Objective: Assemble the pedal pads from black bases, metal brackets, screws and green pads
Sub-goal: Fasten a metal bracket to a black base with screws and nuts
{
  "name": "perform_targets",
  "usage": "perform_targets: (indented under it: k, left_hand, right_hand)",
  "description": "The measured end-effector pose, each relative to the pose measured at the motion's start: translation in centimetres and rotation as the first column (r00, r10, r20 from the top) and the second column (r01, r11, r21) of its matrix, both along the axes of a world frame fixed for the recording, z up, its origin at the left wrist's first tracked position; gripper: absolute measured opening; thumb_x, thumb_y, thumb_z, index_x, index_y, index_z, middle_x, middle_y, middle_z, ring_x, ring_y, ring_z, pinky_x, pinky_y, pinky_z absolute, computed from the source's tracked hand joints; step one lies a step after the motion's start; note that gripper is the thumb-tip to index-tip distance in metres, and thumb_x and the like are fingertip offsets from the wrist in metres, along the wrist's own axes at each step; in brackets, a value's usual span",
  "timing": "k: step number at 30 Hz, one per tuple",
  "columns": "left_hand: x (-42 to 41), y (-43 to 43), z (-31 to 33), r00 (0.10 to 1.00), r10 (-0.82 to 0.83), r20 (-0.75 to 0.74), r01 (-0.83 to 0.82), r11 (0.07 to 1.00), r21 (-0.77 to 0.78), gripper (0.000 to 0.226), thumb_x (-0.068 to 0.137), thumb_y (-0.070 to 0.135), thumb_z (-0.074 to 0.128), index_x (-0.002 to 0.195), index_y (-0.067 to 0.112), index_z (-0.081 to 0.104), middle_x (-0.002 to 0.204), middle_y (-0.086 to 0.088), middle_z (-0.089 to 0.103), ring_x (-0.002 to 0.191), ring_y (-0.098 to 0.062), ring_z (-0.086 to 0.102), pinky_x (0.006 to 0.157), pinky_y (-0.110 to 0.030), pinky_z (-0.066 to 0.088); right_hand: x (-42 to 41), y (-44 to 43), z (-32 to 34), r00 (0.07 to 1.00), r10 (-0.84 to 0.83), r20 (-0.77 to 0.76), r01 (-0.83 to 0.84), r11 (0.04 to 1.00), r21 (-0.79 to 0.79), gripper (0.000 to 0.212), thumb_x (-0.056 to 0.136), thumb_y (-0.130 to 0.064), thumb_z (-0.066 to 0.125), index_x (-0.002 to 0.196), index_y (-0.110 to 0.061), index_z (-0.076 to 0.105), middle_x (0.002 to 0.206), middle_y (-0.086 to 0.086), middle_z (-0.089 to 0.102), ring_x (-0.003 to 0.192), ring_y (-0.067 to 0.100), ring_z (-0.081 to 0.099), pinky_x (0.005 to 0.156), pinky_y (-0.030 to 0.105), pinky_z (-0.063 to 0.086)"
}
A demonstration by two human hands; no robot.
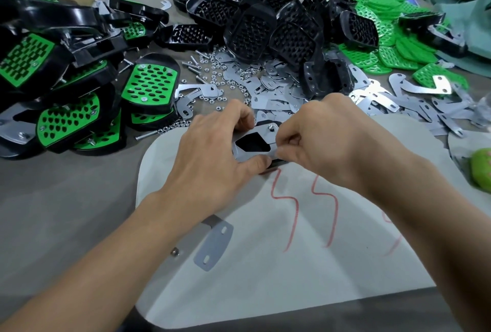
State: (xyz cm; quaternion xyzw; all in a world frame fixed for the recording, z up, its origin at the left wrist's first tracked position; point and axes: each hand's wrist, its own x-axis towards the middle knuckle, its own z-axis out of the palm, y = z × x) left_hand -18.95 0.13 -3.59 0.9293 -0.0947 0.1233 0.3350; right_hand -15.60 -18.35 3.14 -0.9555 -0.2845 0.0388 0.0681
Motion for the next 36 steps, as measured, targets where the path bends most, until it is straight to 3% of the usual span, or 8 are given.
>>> perform_targets:
  k: [10, 14, 17, 19, 21, 26, 31, 36]
  left_hand:
    - [0.1, 0.0, 0.0, 1.0, 0.015, 0.001, -0.015, 1.0, 0.002, 0.052, 0.068, 0.061, 0.079, 0.097, 0.04, 0.041, 0.094, 0.019, 0.059, 0.083, -0.013, 0.045, 0.072, -0.011, 0.032]
    - [0.2, 0.0, -0.1, 1.0, 0.022, 0.007, -0.022, 1.0, 0.012, 0.052, 0.067, 0.057, 0.081, 0.097, 0.04, 0.042, 0.095, 0.019, 0.059, 0.084, -0.014, 0.046, 0.073, -0.012, 0.032]
    - [0.1, 0.0, 0.0, 1.0, 0.016, -0.007, -0.016, 1.0, -0.003, 0.05, 0.066, 0.065, 0.073, 0.097, 0.041, 0.041, 0.093, 0.021, 0.058, 0.083, -0.01, 0.043, 0.073, -0.009, 0.032]
    - [0.1, 0.0, 0.1, 1.0, 0.022, -0.011, -0.022, 1.0, -0.013, 0.051, 0.064, 0.066, 0.072, 0.096, 0.042, 0.041, 0.092, 0.023, 0.057, 0.082, -0.009, 0.042, 0.072, -0.009, 0.031]
    - [0.1, -0.1, 0.1, 0.999, 0.037, -0.018, -0.037, 0.999, -0.01, 0.052, 0.064, 0.061, 0.077, 0.096, 0.043, 0.04, 0.092, 0.022, 0.057, 0.083, -0.012, 0.043, 0.068, -0.013, 0.03]
    - [0.2, 0.0, 0.1, 0.999, 0.038, -0.015, -0.038, 0.999, 0.002, 0.053, 0.064, 0.056, 0.082, 0.095, 0.042, 0.04, 0.09, 0.023, 0.055, 0.083, -0.013, 0.043, 0.066, -0.014, 0.029]
    - [0.0, -0.3, 0.1, 1.0, 0.011, -0.022, -0.011, 1.0, -0.005, 0.053, 0.06, 0.074, 0.062, 0.096, 0.041, 0.042, 0.09, 0.026, 0.054, 0.085, -0.006, 0.044, 0.068, -0.014, 0.03]
    - [0.0, -0.4, 0.1, 1.0, -0.003, 0.018, 0.003, 1.0, -0.021, 0.051, 0.063, 0.058, 0.078, 0.095, 0.036, 0.045, 0.088, 0.025, 0.054, 0.103, 0.016, 0.038, 0.075, -0.013, 0.032]
  right_hand:
    - [-1.4, -0.8, -3.0, 0.989, -0.138, 0.05, 0.122, 0.963, 0.241, 0.058, 0.103, -0.05, 0.043, 0.059, -0.012, 0.043, 0.048, 0.005, 0.044, 0.055, 0.026, 0.051, 0.056, 0.041, 0.041]
    - [-2.1, -1.8, -3.6, 0.967, -0.224, -0.121, 0.253, 0.787, 0.562, 0.034, 0.097, -0.041, 0.048, 0.084, -0.02, 0.07, 0.071, -0.005, 0.064, 0.073, 0.012, 0.058, 0.07, 0.027, 0.045]
    - [-2.6, -1.9, -3.7, 0.961, -0.18, -0.209, 0.266, 0.81, 0.523, 0.022, 0.092, -0.035, 0.053, 0.093, -0.03, 0.074, 0.073, -0.005, 0.066, 0.075, 0.013, 0.06, 0.072, 0.031, 0.048]
    - [-2.8, -2.1, -3.8, 0.953, -0.231, -0.195, 0.301, 0.78, 0.548, 0.031, 0.091, -0.038, 0.054, 0.077, -0.017, 0.072, 0.061, 0.003, 0.061, 0.059, 0.014, 0.06, 0.061, 0.034, 0.05]
    - [-2.8, -2.3, -3.7, 0.944, -0.291, -0.158, 0.326, 0.729, 0.602, 0.044, 0.09, -0.038, 0.055, 0.057, -0.01, 0.063, 0.048, 0.0, 0.053, 0.041, 0.008, 0.05, 0.044, 0.019, 0.041]
    - [-3.0, -2.5, -3.7, 0.937, -0.128, -0.326, 0.322, 0.681, 0.658, 0.022, 0.091, -0.036, 0.057, 0.098, -0.032, 0.077, 0.063, 0.002, 0.059, 0.063, 0.018, 0.054, 0.054, 0.03, 0.047]
    - [-3.2, -1.5, -4.0, 0.916, -0.255, -0.311, 0.401, 0.632, 0.663, 0.035, 0.088, -0.044, 0.053, 0.068, -0.024, 0.073, 0.055, 0.008, 0.057, 0.054, 0.022, 0.053, 0.053, 0.034, 0.046]
    - [-2.9, -0.7, -4.4, 0.9, -0.403, -0.165, 0.424, 0.721, 0.549, 0.033, 0.089, -0.036, 0.057, 0.066, -0.013, 0.066, 0.052, 0.01, 0.049, 0.052, 0.023, 0.056, 0.054, 0.041, 0.05]
